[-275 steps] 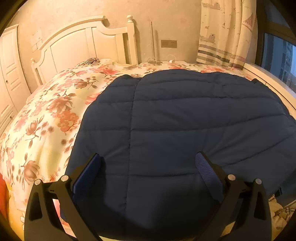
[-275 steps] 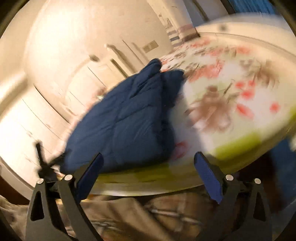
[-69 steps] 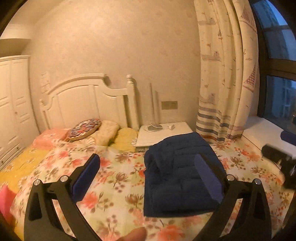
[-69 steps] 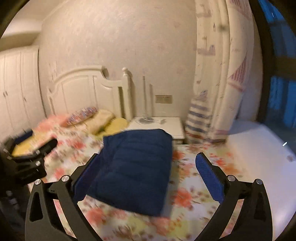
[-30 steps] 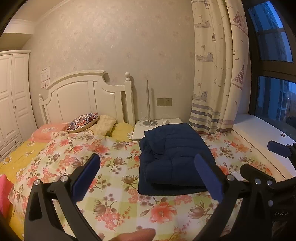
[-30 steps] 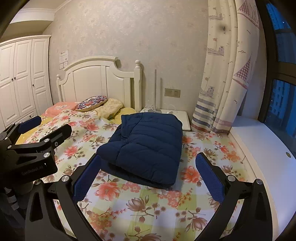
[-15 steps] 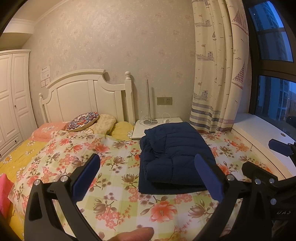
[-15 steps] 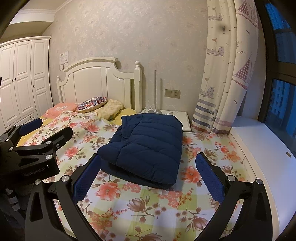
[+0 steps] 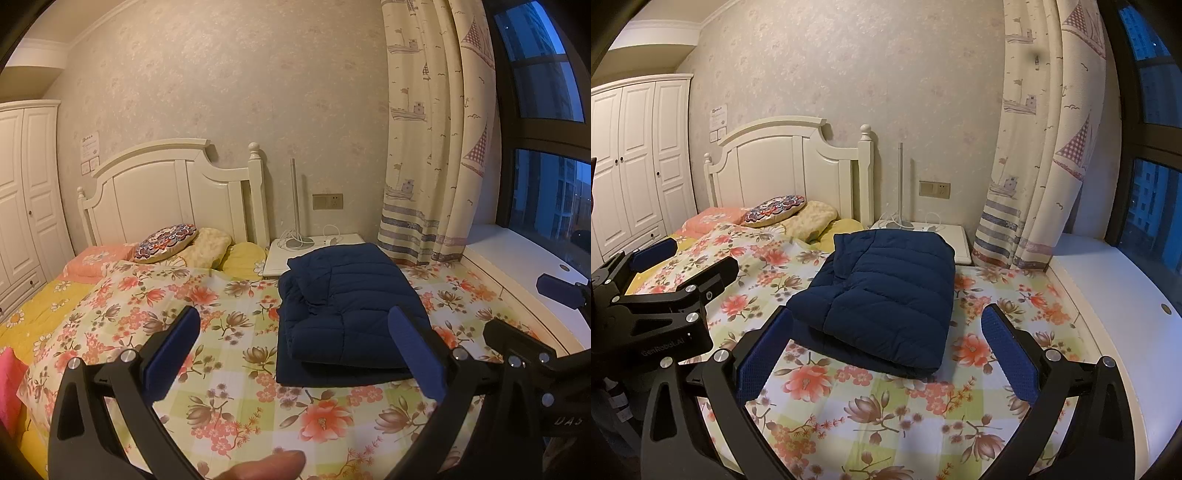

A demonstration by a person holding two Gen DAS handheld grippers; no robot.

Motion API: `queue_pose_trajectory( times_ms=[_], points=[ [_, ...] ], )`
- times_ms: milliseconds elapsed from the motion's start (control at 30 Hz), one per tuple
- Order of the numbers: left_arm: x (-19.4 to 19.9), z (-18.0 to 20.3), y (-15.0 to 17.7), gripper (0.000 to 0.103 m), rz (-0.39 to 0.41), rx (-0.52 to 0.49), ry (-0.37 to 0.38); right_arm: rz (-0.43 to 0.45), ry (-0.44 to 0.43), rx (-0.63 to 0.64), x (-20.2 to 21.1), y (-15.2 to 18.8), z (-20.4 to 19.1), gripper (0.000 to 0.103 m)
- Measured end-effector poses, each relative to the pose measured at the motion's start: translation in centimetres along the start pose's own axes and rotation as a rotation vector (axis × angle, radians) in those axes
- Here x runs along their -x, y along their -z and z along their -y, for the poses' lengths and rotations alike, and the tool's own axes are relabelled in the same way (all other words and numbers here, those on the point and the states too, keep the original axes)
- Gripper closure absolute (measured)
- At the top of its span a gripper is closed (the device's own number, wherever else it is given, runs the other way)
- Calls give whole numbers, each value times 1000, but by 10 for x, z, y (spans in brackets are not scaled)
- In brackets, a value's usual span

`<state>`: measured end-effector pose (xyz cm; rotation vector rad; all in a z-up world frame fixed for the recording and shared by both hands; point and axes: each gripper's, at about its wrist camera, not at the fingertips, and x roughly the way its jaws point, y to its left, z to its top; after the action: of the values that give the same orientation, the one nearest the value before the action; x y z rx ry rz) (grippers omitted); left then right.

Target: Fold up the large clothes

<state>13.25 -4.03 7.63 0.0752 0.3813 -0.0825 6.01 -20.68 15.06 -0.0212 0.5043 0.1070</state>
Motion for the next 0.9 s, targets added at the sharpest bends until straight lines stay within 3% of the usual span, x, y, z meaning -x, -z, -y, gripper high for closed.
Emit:
queue_pose_trajectory(
  times_ms=[900],
  points=[
    [-3, 2, 2, 2, 1, -22, 9, -22, -13, 10, -9, 3, -2, 5]
  ],
)
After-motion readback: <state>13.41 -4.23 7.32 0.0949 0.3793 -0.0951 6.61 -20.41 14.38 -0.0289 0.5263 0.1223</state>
